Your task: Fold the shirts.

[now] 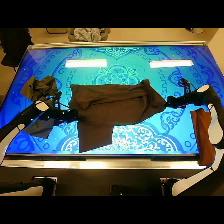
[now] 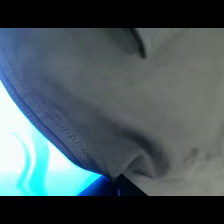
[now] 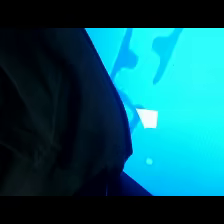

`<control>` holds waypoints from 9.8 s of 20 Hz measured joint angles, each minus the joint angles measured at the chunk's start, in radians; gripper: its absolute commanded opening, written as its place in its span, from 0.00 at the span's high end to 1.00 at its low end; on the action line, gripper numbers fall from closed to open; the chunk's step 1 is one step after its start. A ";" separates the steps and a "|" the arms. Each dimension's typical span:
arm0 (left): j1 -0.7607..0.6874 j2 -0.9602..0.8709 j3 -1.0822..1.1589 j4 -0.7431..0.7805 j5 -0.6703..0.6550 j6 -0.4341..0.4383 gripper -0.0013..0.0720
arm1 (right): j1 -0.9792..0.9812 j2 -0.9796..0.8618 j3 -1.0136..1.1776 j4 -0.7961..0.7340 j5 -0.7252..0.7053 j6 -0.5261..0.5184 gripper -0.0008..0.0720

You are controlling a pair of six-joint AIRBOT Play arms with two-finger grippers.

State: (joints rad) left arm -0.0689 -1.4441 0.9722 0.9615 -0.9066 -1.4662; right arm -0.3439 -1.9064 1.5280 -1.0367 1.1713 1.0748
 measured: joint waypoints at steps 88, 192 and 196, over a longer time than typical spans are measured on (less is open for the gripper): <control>0.171 0.210 -0.354 -0.023 -0.300 0.159 0.31 | -0.109 0.409 -0.210 -0.401 0.424 -0.080 0.12; -0.529 -0.468 0.619 -0.783 0.149 0.180 0.94 | 0.145 0.537 0.204 0.219 0.337 -0.111 0.92; -0.332 -0.216 0.600 -0.411 0.065 0.091 0.94 | 0.350 0.438 0.204 0.199 0.214 -0.110 0.92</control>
State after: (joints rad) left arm -0.4007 -1.6596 1.5723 0.5503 -0.8413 -1.3750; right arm 0.0063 -1.4685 1.7325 -0.8379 1.3857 0.9649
